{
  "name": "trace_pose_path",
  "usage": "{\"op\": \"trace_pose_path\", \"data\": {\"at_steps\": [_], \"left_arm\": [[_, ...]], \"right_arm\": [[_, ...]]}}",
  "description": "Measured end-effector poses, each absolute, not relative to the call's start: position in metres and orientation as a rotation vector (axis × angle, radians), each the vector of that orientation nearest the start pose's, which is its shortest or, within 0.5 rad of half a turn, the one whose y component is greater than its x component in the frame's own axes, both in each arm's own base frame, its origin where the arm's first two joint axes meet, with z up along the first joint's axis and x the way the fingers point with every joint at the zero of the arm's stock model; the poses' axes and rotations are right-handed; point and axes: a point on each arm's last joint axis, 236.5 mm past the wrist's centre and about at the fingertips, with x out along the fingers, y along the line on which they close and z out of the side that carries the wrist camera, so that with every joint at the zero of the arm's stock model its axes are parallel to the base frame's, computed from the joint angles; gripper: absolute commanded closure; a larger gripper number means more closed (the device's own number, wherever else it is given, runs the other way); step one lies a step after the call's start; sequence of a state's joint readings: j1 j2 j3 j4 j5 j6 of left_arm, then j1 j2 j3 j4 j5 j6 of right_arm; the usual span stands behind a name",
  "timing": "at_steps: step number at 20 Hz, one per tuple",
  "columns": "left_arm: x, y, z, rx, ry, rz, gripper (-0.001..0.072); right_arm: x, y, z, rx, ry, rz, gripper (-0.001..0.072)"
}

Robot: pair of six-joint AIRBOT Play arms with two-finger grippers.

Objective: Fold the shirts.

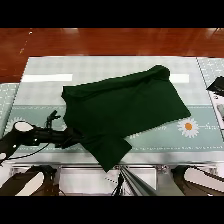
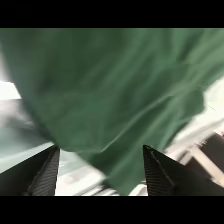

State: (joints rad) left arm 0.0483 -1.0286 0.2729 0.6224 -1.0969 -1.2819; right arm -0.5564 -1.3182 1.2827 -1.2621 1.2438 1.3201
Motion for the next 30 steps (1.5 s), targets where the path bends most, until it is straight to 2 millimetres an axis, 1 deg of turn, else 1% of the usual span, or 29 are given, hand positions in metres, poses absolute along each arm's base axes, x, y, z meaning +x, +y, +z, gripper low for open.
{"op": "trace_pose_path", "data": {"at_steps": [1,2,3,5,7,9,11,12,15,17,21,25,26,27,28,30], "left_arm": [[0.173,-0.170,-0.098,-0.903,1.590,-0.393,0.0431],[0.174,-0.175,-0.105,-0.897,1.592,-0.387,0.0641],[0.175,-0.179,-0.109,-0.897,1.596,-0.385,0.0684],[0.177,-0.188,-0.113,-0.926,1.601,-0.383,0.0684],[0.179,-0.192,-0.114,-0.943,1.598,-0.381,0.0684],[0.181,-0.194,-0.115,-0.949,1.595,-0.380,0.0685],[0.182,-0.195,-0.115,-0.948,1.592,-0.382,0.0684],[0.182,-0.195,-0.116,-0.946,1.591,-0.383,0.0684],[0.182,-0.195,-0.117,-0.942,1.587,-0.384,0.0685],[0.183,-0.195,-0.117,-0.936,1.584,-0.388,0.0684],[0.184,-0.194,-0.117,-0.931,1.578,-0.390,0.0685],[0.185,-0.194,-0.117,-0.925,1.574,-0.393,0.0685],[0.185,-0.194,-0.117,-0.924,1.571,-0.393,0.0684],[0.187,-0.194,-0.117,-0.922,1.566,-0.393,0.0685],[0.190,-0.194,-0.116,-0.920,1.559,-0.395,0.0684],[0.198,-0.193,-0.114,-0.911,1.535,-0.392,0.0685]], "right_arm": [[0.370,-0.151,0.041,0.389,1.164,-0.142,0.0210],[0.370,-0.151,0.041,0.388,1.164,-0.142,0.0210],[0.370,-0.151,0.040,0.388,1.168,-0.143,0.0210],[0.366,-0.154,0.038,0.379,1.179,-0.151,0.0210],[0.357,-0.156,0.029,0.393,1.211,-0.160,0.0210],[0.341,-0.153,0.010,0.459,1.251,-0.155,0.0197],[0.325,-0.144,-0.011,0.558,1.283,-0.126,0.0100],[0.316,-0.138,-0.022,0.610,1.298,-0.111,0.0100],[0.302,-0.128,-0.047,0.726,1.296,-0.101,0.0102],[0.301,-0.124,-0.060,0.787,1.269,-0.112,0.0115],[0.310,-0.114,-0.076,0.899,1.222,-0.099,0.0114],[0.314,-0.110,-0.090,0.952,1.218,-0.091,0.0118],[0.316,-0.110,-0.092,0.966,1.212,-0.090,0.0149],[0.317,-0.109,-0.094,0.974,1.210,-0.091,0.0225],[0.318,-0.110,-0.097,0.967,1.209,-0.095,0.0286],[0.324,-0.105,-0.101,0.944,1.211,-0.091,0.0358]]}}
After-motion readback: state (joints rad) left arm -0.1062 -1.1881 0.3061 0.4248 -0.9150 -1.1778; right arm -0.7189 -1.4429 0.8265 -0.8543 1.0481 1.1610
